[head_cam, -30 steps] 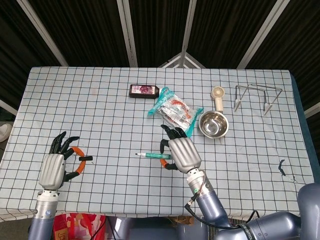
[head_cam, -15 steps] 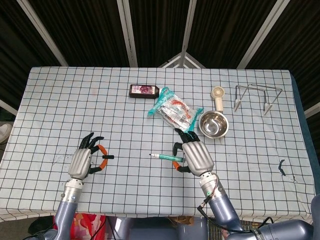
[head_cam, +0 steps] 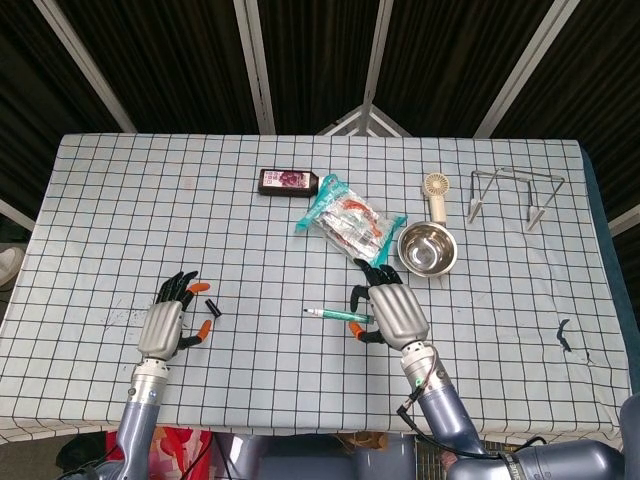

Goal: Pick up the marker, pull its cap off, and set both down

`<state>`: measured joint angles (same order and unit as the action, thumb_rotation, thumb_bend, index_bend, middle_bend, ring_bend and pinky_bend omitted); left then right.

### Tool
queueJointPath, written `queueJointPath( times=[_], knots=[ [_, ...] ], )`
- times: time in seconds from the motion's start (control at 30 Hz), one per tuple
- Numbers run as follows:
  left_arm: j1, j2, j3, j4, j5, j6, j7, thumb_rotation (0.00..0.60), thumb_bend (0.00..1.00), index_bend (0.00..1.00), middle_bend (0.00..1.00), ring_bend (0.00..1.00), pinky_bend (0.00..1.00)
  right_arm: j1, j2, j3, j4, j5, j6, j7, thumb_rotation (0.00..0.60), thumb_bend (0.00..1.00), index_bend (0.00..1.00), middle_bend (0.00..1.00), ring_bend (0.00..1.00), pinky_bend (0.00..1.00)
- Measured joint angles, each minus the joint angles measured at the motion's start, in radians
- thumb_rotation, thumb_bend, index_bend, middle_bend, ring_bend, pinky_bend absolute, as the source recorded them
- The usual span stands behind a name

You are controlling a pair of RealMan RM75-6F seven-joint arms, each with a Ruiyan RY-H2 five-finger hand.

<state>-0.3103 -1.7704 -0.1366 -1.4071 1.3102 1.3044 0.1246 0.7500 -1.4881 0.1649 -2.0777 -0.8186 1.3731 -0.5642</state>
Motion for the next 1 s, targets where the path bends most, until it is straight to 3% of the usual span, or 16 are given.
queueJointPath(
  times=[0.13, 0.4, 0.73, 1.0],
  knots=[
    [0.008, 0.024, 0.010, -0.028, -0.018, -0.018, 0.006, 0.600, 0.48, 0.00, 0.00, 0.00, 0.00, -0.006, -0.001, 0.005, 0.003, -0.001, -0.004, 0.000, 0.600, 0.47, 0.69, 0.09, 0.18, 0.10],
    [0.032, 0.121, 0.018, -0.168, 0.018, 0.021, -0.022, 0.600, 0.48, 0.00, 0.00, 0.00, 0.00, -0.013, -0.012, 0.020, 0.045, 0.012, -0.024, 0.017, 0.600, 0.47, 0.69, 0.09, 0.18, 0.10],
    [0.134, 0.385, 0.020, -0.456, 0.062, 0.222, 0.094, 0.600, 0.48, 0.03, 0.00, 0.00, 0.00, -0.012, -0.088, 0.007, 0.219, 0.018, -0.073, 0.027, 0.600, 0.47, 0.69, 0.09, 0.18, 0.10],
    [0.234, 0.535, 0.057, -0.498, 0.037, 0.276, 0.090, 0.600, 0.48, 0.03, 0.00, 0.00, 0.00, -0.029, -0.145, -0.006, 0.363, 0.007, -0.133, 0.093, 0.600, 0.47, 0.69, 0.09, 0.18, 0.10]
  ],
)
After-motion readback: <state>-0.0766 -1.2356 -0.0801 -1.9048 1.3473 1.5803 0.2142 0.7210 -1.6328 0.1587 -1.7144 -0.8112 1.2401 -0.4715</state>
